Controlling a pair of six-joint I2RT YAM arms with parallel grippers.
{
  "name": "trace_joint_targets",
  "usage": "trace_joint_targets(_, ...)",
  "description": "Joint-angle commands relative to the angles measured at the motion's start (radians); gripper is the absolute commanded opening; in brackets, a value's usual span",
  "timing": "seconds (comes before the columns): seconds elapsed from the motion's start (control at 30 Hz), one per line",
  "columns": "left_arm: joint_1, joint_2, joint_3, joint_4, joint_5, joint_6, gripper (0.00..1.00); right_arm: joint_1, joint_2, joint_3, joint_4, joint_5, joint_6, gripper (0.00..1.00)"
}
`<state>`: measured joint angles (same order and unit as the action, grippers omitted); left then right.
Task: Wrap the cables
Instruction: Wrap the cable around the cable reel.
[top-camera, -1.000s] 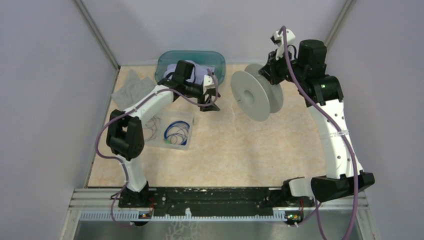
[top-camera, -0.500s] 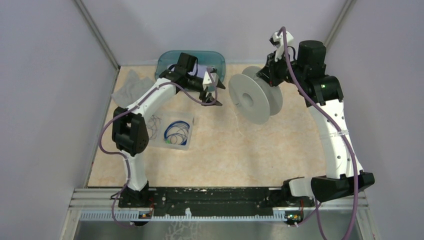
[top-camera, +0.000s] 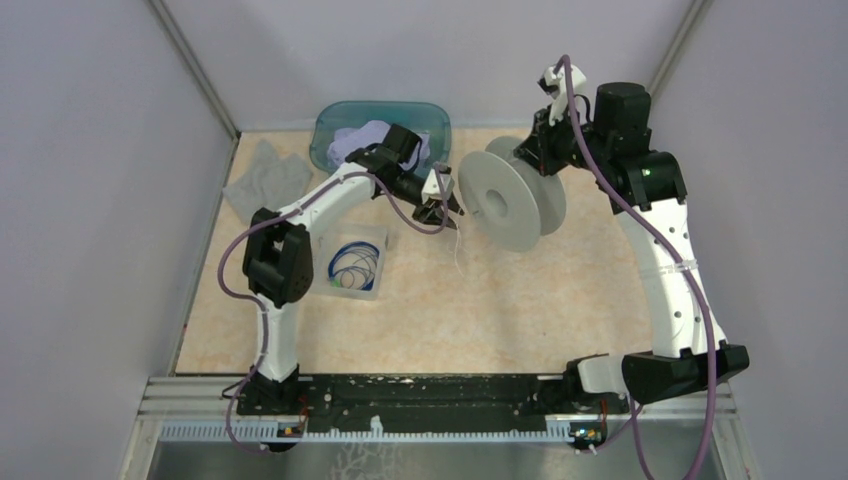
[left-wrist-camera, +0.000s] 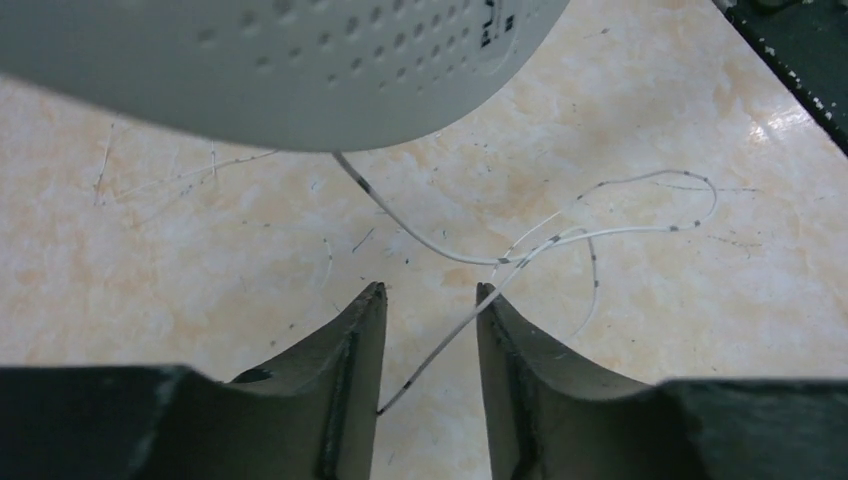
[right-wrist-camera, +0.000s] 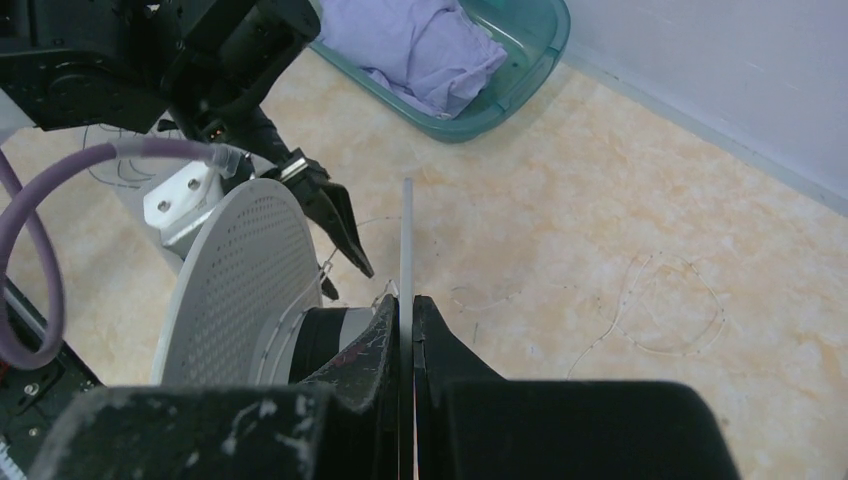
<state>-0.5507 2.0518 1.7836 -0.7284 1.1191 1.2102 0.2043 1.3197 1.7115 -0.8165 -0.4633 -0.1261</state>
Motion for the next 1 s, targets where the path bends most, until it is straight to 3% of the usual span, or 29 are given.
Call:
trace_joint_targets(0.0, -0.009, 0.042, 0.009, 0.052, 0.022, -0.043, 0.32, -0.008, -0.016, 0.081, 0.06, 0.034, 0.026, 0.0)
trace_joint_targets(0.07, -0.003, 0.043, -0.014, 0.036, -0.008, -0.035, 0.1, -0.008, -0.016, 0.104, 0.059, 0.079, 0.028, 0.0)
trace_joint_targets(0.13, 0.007, 0.031, -0.056, 0.027, -0.057, -0.032, 0.01, -0.008, -0.012, 0.142, 0.057, 0.137, 0.029, 0.0)
trace_joint_targets(0.33, 0.018, -0.06, -0.258, 0.027, -0.317, -0.024, 0.0, -0.027, 0.016, 0.259, 0.07, 0.323, 0.027, 0.0)
trace_joint_targets(0.53, 0.014, -0.157, -0.452, -0.037, -0.464, 0.064, 0.0, -0.04, 0.034, 0.336, 0.117, 0.467, 0.003, 0.0)
trace_joint_targets(0.7, -0.003, -0.177, -0.496, -0.159, -0.485, 0.145, 0.05, -0.041, 0.067, 0.376, 0.119, 0.483, -0.003, 0.0)
trace_joint_targets(0.83, -0.046, -0.164, -0.524, -0.186, -0.585, 0.167, 0.08, -0.041, 0.086, 0.387, 0.12, 0.498, -0.016, 0.0)
trace_joint_targets(0.97, -0.058, -0.15, -0.485, -0.223, -0.574, 0.155, 0.18, -0.043, 0.093, 0.391, 0.111, 0.478, -0.017, 0.0)
